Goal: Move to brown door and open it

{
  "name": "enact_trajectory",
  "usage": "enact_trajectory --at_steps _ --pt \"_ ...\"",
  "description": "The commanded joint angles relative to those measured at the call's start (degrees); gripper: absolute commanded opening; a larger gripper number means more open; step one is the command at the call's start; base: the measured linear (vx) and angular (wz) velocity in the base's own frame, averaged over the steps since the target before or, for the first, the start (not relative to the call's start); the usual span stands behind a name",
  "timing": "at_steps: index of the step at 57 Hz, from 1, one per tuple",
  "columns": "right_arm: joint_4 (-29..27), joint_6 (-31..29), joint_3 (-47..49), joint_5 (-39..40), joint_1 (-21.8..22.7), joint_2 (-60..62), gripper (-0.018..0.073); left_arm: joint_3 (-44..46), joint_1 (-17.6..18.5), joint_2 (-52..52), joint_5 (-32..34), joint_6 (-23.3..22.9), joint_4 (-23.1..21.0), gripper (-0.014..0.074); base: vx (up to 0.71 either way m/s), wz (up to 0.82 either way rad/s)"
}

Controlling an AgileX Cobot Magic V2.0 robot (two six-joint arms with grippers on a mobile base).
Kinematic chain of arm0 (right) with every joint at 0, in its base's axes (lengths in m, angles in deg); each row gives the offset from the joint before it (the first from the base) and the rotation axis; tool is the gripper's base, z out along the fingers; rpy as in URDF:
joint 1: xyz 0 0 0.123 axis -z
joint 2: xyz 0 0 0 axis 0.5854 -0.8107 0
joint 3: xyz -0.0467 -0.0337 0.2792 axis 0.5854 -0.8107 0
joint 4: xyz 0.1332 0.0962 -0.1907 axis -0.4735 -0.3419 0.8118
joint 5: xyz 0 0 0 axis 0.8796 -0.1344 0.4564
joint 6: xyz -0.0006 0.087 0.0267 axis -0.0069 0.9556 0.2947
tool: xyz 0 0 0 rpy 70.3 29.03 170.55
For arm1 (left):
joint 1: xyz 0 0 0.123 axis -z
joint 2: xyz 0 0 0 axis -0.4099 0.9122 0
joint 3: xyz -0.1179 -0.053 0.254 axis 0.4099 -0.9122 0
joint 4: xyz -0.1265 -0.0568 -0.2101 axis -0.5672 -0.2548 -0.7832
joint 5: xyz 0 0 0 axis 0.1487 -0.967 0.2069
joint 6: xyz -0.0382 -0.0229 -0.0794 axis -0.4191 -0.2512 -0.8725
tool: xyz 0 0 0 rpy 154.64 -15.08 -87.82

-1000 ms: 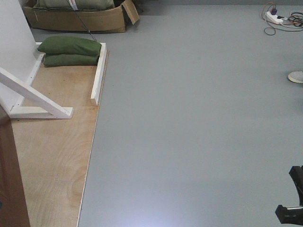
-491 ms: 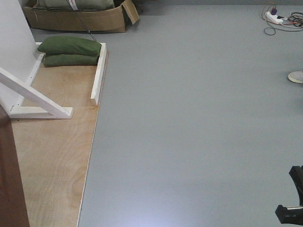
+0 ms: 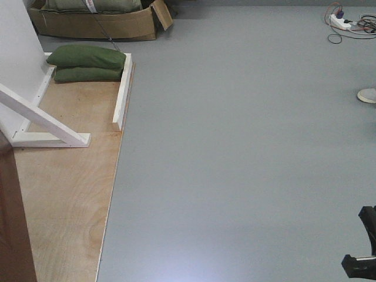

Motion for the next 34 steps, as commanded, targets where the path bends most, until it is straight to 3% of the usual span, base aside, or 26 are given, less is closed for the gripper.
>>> enact_trajectory --at_steps 1,7,11,15,17,20,21,27,30,34 --pt "0.20 -0.37 -0.25 4.31 -0.02 0.32 0.0000 10.25 -0.08 1.60 -7.26 2.62 11.50 0.0025 0.00 0.00" --pt "0.20 -0.37 -0.25 4.31 -0.02 0.32 0.0000 18.22 -0.08 2.42 -19.27 -0.68 28.17 0.0027 0.00 0.00" --pt "0.20 -0.37 -0.25 4.31 -0.02 0.32 0.0000 22.34 -0.20 2.99 -28.31 -6.21 44.35 0.0027 0.00 0.00" --pt "0.20 -0.37 -0.25 4.31 -0.02 0.32 0.0000 25.51 -1.13 3.80 -39.80 -18.86 58.98 0.0028 0.00 0.00" --pt "0.20 -0.37 -0.25 4.31 -0.02 0.32 0.0000 26.49 -1.71 4.27 -47.18 -28.47 67.33 0.0028 0.00 0.00" --pt "0.20 -0.37 -0.25 4.31 -0.02 0.32 0.0000 27.52 -2.35 4.72 -56.56 -41.83 76.48 0.0028 0.00 0.00" --pt "0.20 -0.37 -0.25 4.31 -0.02 0.32 0.0000 27.59 -2.82 4.84 -57.08 -48.81 79.51 0.0028 0.00 0.00" --pt "0.20 -0.37 -0.25 4.31 -0.02 0.32 0.0000 27.77 -4.65 4.94 -56.92 -66.51 84.25 0.0031 0.00 0.00" --pt "0.20 -0.37 -0.25 4.31 -0.02 0.32 0.0000 27.77 -5.55 5.51 -56.92 -71.71 83.81 0.0031 0.00 0.00" --pt "0.20 -0.37 -0.25 4.31 -0.02 0.32 0.0000 27.77 -7.00 6.94 -56.92 -74.01 82.69 0.0031 0.00 0.00"
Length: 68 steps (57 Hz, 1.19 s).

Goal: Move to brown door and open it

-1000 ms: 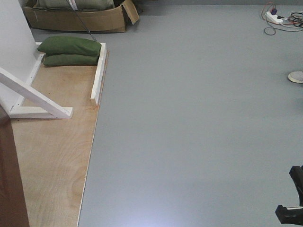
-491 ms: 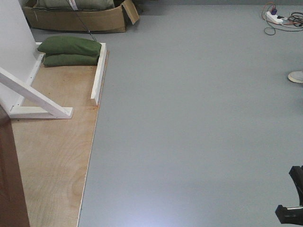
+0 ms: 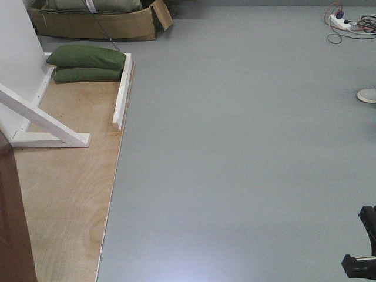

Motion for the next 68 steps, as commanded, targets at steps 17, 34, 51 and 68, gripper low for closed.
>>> enact_trajectory --at_steps 17,34,51,68 --pt "0.20 -0.37 -0.25 4.31 -0.02 0.32 0.0000 2.20 -14.89 13.37 0.77 -6.90 2.14 0.0031 0.00 0.00" --pt "0.20 -0.37 -0.25 4.31 -0.02 0.32 0.0000 4.94 -31.10 14.84 0.77 -7.71 -3.91 0.0031 0.00 0.00" --pt "0.20 -0.37 -0.25 4.31 -0.02 0.32 0.0000 4.94 -45.38 20.21 4.57 -15.76 -21.12 0.0031 0.00 0.00" --pt "0.20 -0.37 -0.25 4.31 -0.02 0.32 0.0000 4.94 -46.33 25.02 31.89 -17.68 -28.04 0.0031 0.00 0.00"
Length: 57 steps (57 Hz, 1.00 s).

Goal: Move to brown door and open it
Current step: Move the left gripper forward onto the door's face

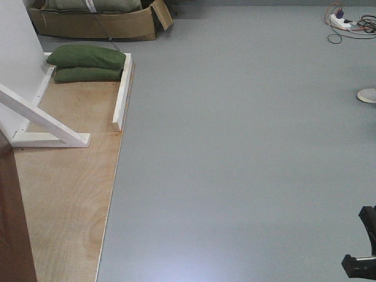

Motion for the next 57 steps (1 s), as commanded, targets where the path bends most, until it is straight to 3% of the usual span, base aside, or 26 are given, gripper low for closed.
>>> enact_trajectory --at_steps 1,9,21,41,57 --pt "0.20 -0.37 -0.25 4.31 -0.02 0.32 0.0000 1.61 -0.04 -0.15 11.51 -0.70 1.97 0.0031 0.00 0.00" --pt "0.20 -0.37 -0.25 4.31 -0.02 0.32 0.0000 1.61 0.08 0.16 21.50 -0.57 -1.60 0.0031 0.00 0.00" --pt "0.20 -0.37 -0.25 4.31 -0.02 0.32 0.0000 1.61 0.92 0.16 31.11 1.15 -12.79 0.0031 0.00 0.00" --pt "0.20 -0.37 -0.25 4.31 -0.02 0.32 0.0000 1.56 11.98 2.35 37.89 1.29 -25.59 0.0031 0.00 0.00" --pt "0.20 -0.37 -0.25 4.31 -0.02 0.32 0.0000 1.56 21.88 3.56 41.74 1.41 -25.52 0.0031 0.00 0.00"
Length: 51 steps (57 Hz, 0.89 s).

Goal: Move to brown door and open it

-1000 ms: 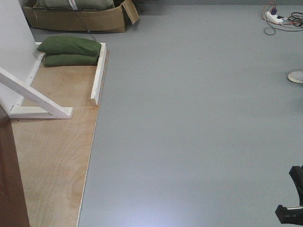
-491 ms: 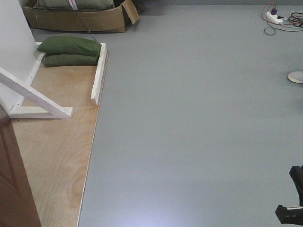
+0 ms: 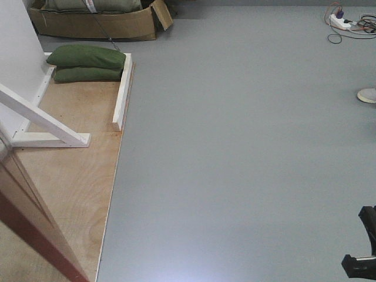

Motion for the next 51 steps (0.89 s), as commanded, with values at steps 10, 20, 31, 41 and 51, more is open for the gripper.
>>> enact_trajectory --at_steps 10,20,31,41,51 --pt "0.20 -0.37 -0.25 4.31 -0.02 0.32 0.0000 1.40 8.84 0.59 5.01 0.24 0.37 0.0031 0.00 0.00" --pt "0.20 -0.37 -0.25 4.31 -0.02 0.32 0.0000 1.40 14.47 1.52 5.47 0.24 0.58 0.0031 0.00 0.00" --pt "0.20 -0.37 -0.25 4.31 -0.02 0.32 0.0000 1.40 20.18 2.22 6.12 1.47 2.45 0.0031 0.00 0.00" --pt "0.20 -0.37 -0.25 4.31 -0.02 0.32 0.0000 1.40 23.68 2.22 6.82 5.35 3.79 0.0031 0.00 0.00" --pt "0.20 -0.37 -0.25 4.31 -0.02 0.32 0.0000 1.40 26.67 3.20 8.18 7.64 3.79 0.0031 0.00 0.00"
